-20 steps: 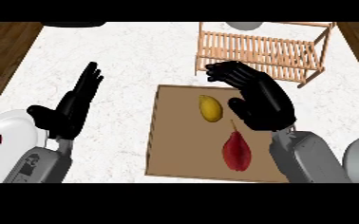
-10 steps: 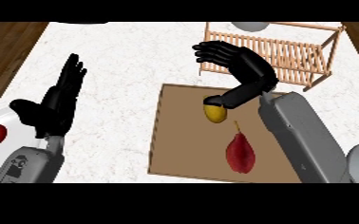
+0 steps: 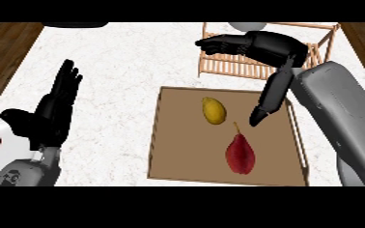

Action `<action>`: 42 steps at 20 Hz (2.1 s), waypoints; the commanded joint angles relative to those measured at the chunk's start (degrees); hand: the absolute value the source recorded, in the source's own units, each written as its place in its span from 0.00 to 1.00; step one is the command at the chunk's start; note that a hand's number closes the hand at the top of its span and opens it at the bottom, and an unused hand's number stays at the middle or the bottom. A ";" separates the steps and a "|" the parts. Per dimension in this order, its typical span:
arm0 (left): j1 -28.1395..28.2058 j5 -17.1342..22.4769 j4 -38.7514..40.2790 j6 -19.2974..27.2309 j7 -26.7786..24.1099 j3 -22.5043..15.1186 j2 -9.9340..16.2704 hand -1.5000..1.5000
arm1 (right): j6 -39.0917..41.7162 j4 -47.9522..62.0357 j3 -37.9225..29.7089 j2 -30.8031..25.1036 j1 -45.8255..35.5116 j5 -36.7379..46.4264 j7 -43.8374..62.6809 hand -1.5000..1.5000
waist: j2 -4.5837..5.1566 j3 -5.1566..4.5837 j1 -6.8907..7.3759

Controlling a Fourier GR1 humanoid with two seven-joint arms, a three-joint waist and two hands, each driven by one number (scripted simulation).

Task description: Pick the lemon from the tray and place it in the tiered shelf

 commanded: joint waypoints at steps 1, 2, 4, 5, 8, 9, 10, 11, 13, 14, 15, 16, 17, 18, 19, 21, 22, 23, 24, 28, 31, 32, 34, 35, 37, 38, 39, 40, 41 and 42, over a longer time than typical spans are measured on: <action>0.20 -0.62 -0.46 0.82 1.07 0.56 0.42 0.50 | 2.81 -5.66 4.76 -3.60 -4.92 9.00 1.37 0.00 | -0.31 -0.06 -0.82; 2.00 -1.41 -0.23 0.85 -1.06 -0.32 -0.39 0.50 | 2.24 -6.72 4.90 -5.06 -6.29 12.19 0.67 0.00 | -0.25 -0.07 -0.62; 1.24 -0.89 -1.25 1.56 0.89 0.15 -0.50 0.50 | -2.97 -11.87 9.95 -2.23 -5.87 19.88 2.40 0.00 | -0.56 -0.04 -0.97; -0.73 -1.93 -0.05 2.23 1.37 -0.29 -0.93 0.50 | -1.96 -11.43 9.83 -3.98 -8.21 21.79 2.63 0.00 | -0.23 -0.04 -1.30; 3.79 -0.21 -2.92 -0.24 1.18 1.53 1.71 0.50 | -3.94 -16.00 13.77 -3.34 -6.81 26.55 9.12 0.00 | -0.69 -0.08 -1.21; 2.05 -1.44 -3.17 1.79 1.76 1.08 0.20 0.50 | -6.25 -17.91 15.99 -1.49 -3.86 29.44 9.33 0.00 | -0.44 -0.03 -1.67; 2.13 -0.45 -3.30 -0.02 1.99 2.68 1.66 0.50 | -6.19 -17.54 15.55 -0.56 -4.11 29.83 11.61 0.00 | -0.29 -0.05 -1.50; 3.30 -1.58 -5.09 1.11 3.12 0.37 0.08 0.50 | -6.31 -19.24 15.99 -0.97 -2.67 31.20 12.34 0.00 | -0.31 -0.03 -1.62; 0.69 -1.13 -2.08 -0.92 2.32 2.65 -0.11 0.50 | -6.22 -16.86 15.13 2.00 -2.57 33.59 13.36 0.00 | -0.04 -0.05 -1.57; 4.16 -3.15 -4.60 1.24 1.81 1.38 -0.36 0.50 | -6.60 -20.28 18.16 1.40 0.71 35.72 13.61 0.00 | -0.16 -0.03 -1.54; 5.89 -2.20 -7.37 0.41 2.44 1.70 -0.10 0.50 | -7.19 -18.52 17.44 2.45 -0.93 37.70 14.13 0.00 | -0.13 -0.03 -1.14; 2.88 -1.89 -2.36 -0.55 0.64 2.46 -0.99 0.50 | -9.11 -17.88 20.78 2.99 0.07 41.91 12.85 0.00 | 0.05 -0.05 -1.40; 3.19 -3.00 -6.44 0.37 4.17 1.63 0.00 0.50 | -8.60 -16.32 19.07 2.81 -1.72 42.90 12.92 0.00 | -0.02 -0.02 -1.14; 4.31 -1.37 -3.83 -1.60 1.45 3.76 0.19 0.50 | -9.09 -20.16 20.84 2.87 0.87 44.31 15.65 0.00 | -0.09 -0.05 -1.51; 2.12 -0.97 -2.39 -2.04 2.47 4.16 -0.27 0.50 | -7.95 -18.04 19.86 1.18 -0.57 45.77 13.24 0.00 | 0.03 -0.05 -1.52; 3.30 -1.73 -2.72 -1.15 1.89 4.01 -0.98 0.50 | -9.94 -17.56 23.14 1.03 1.33 50.81 13.91 0.00 | 0.01 -0.04 -1.45; 5.68 -2.05 -6.23 -2.42 2.31 3.10 0.32 0.50 | -9.64 -13.85 23.75 1.83 0.53 52.23 13.41 0.00 | 0.02 -0.03 -0.85; 3.86 -3.37 -7.19 -0.51 5.22 2.31 -0.22 0.50 | -8.86 -13.67 23.56 1.84 0.03 53.22 14.28 0.00 | -0.01 -0.02 -1.09; 4.71 -3.80 -5.23 -1.06 2.60 2.89 -1.21 0.50 | -9.23 -15.82 23.07 1.32 2.46 54.39 14.68 0.00 | -0.03 -0.03 -1.45; 7.68 -4.01 -7.23 -2.49 2.26 4.53 -2.17 0.50 | -11.35 -11.16 20.41 4.76 4.82 58.77 10.85 0.00 | 0.03 -0.03 -1.15; 3.55 -6.56 -5.13 -1.71 4.13 4.45 -3.58 0.50 | -13.03 -10.77 20.70 7.04 7.82 62.45 9.76 0.00 | 0.04 -0.03 -1.46; 4.21 -4.48 -5.55 -4.33 3.74 6.59 -2.55 0.50 | -11.94 -6.04 19.09 9.25 4.35 62.81 7.57 0.00 | 0.08 -0.04 -1.16; 4.42 -6.26 -3.45 -4.81 1.85 6.08 -4.15 0.50 | -10.43 -7.20 15.70 5.81 4.57 63.77 3.42 0.00 | 0.05 -0.04 -1.39; 3.34 -6.19 -2.04 -4.47 1.63 6.03 -5.34 0.50 | -14.15 -4.59 17.47 6.87 7.17 65.73 1.96 0.00 | 0.10 -0.03 -1.40; 2.37 -8.56 -3.23 -2.86 4.47 4.87 -6.04 0.50 | -14.16 -5.43 18.26 7.01 8.95 67.79 1.31 0.00 | 0.05 -0.03 -1.57; -0.01 -7.79 -3.16 -3.28 5.65 5.93 -6.21 0.50 | -12.45 0.85 15.06 11.04 2.51 67.40 1.40 0.00 | 0.12 -0.03 -1.26; 4.82 -7.54 -5.67 -5.44 4.92 6.62 -5.03 0.50 | -13.20 -3.17 16.07 10.76 7.42 69.53 2.53 0.00 | 0.01 -0.03 -1.33; 2.06 -7.09 -1.38 -6.39 2.72 7.26 -5.83 0.50 | -14.27 3.21 15.59 11.05 4.40 70.47 -0.66 0.00 | 0.13 -0.04 -1.24; 2.13 -7.08 -1.16 -6.23 2.32 8.26 -6.16 0.50 | -12.59 3.18 13.32 9.60 2.79 70.15 -2.68 0.00 | 0.11 -0.04 -1.26; 2.97 -10.10 -6.13 -2.46 5.91 4.36 -7.76 0.50 | -19.38 8.06 15.38 9.92 5.47 72.32 -5.05 0.00 | 0.17 -0.01 -0.96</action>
